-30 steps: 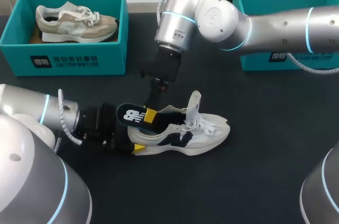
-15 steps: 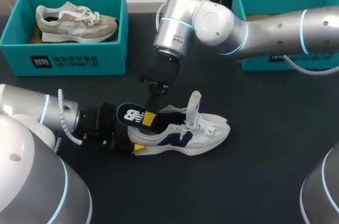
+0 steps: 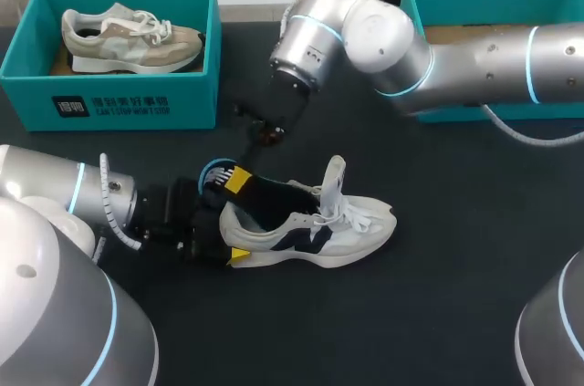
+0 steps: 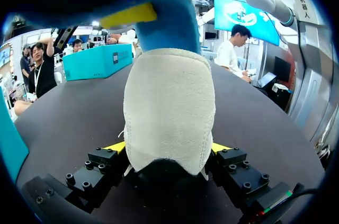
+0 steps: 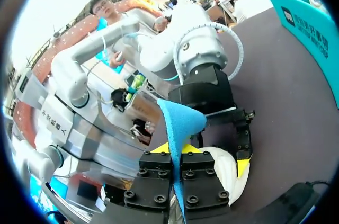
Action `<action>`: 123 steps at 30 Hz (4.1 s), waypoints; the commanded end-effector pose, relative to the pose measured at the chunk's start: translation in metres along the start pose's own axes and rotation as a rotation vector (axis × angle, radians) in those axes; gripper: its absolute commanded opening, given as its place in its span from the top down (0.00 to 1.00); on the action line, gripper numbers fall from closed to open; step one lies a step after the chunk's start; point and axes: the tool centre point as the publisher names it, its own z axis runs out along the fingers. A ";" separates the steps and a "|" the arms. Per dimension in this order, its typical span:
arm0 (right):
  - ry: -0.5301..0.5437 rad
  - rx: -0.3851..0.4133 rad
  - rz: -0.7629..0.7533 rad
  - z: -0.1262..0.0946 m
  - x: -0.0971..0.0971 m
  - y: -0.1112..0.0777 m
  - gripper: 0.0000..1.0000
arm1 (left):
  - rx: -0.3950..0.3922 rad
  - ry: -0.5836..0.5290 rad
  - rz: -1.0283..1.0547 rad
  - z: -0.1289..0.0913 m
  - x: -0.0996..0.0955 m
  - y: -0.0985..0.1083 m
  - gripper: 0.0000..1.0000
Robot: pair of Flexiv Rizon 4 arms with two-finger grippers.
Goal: Take the shoe out of the shoebox, open the shoe tongue, remove and reinsert the insole, then place the shoe into the shoebox
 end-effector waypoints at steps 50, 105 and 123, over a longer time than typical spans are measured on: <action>-0.178 -0.700 0.133 -0.106 0.119 0.108 1.00 | -0.004 0.000 -0.001 0.003 0.002 0.002 1.00; -0.192 -0.929 0.302 -0.130 0.260 0.043 1.00 | -0.004 0.000 -0.001 0.003 0.002 0.002 1.00; -0.175 -1.042 0.308 -0.107 0.281 0.049 1.00 | -0.004 0.000 -0.001 0.003 0.002 0.002 1.00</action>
